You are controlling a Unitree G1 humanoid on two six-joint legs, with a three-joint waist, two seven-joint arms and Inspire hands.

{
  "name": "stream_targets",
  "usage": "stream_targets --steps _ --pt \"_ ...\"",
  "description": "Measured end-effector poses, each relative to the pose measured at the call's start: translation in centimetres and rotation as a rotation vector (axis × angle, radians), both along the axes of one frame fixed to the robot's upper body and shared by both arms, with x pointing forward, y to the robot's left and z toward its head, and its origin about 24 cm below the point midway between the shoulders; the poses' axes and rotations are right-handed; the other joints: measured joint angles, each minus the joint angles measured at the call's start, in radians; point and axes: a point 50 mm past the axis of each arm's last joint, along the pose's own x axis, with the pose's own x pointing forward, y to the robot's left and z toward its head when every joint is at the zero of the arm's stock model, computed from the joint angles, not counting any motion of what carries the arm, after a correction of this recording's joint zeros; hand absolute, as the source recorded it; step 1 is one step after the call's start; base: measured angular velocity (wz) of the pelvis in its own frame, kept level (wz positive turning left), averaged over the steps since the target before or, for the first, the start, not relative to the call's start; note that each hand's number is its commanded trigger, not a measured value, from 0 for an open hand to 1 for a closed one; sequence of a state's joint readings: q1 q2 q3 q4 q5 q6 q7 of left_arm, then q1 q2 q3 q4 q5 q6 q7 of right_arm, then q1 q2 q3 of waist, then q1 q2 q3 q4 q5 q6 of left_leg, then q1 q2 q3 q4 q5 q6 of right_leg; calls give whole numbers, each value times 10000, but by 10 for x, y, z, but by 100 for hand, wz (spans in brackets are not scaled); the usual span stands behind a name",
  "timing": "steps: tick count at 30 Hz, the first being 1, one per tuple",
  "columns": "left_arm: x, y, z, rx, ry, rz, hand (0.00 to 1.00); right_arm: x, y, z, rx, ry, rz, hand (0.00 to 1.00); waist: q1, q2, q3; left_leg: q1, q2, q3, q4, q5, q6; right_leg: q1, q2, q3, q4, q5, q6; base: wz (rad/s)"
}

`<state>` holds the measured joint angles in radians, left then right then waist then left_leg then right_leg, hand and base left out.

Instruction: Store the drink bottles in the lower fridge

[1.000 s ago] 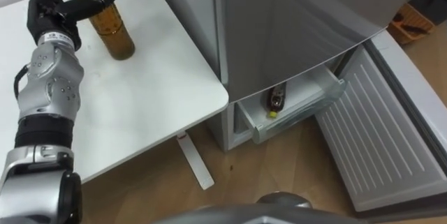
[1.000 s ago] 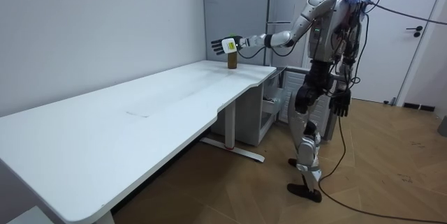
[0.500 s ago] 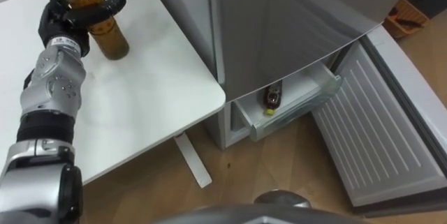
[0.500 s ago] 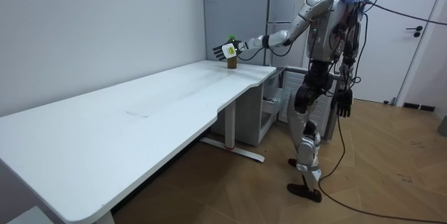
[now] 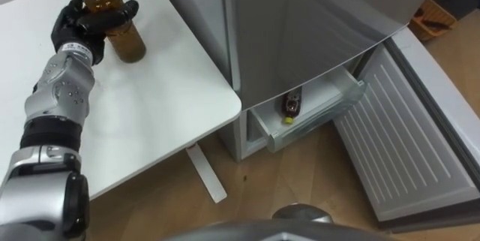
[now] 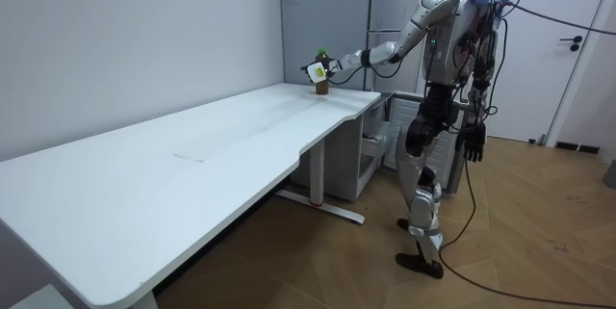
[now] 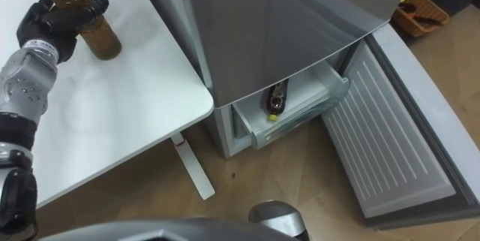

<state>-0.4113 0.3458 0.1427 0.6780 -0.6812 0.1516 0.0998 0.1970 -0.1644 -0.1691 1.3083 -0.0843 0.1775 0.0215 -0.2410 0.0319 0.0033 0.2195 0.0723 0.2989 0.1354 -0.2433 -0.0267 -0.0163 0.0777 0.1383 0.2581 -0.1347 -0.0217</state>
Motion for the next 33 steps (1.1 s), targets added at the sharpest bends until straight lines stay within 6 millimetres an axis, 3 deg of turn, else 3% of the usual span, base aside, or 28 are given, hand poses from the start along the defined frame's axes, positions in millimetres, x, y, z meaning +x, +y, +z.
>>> stream_targets --steps 12,24,27,33 --pt "1 -3 -1 24 283 -177 100 12 -1 -1 -136 -119 60 0 6 32 -23 -138 14 16 2 0 0 -136 6 -23 -21 10 -18 0" --pt "4 -8 2 641 279 -586 100 44 1 -2 139 -1048 469 0 26 27 -2 -30 23 -119 -1 0 0 70 -8 -52 -161 21 -20 2" --pt "6 -11 8 757 32 -760 100 47 2 -2 206 -1085 789 0 123 14 5 -105 23 -137 1 0 0 24 -25 -110 -161 20 -20 4" --pt "14 -37 22 1122 -661 -1709 100 70 4 0 208 -2013 1407 0 516 9 42 -159 23 -268 3 0 0 43 -47 -225 -209 20 -20 5"
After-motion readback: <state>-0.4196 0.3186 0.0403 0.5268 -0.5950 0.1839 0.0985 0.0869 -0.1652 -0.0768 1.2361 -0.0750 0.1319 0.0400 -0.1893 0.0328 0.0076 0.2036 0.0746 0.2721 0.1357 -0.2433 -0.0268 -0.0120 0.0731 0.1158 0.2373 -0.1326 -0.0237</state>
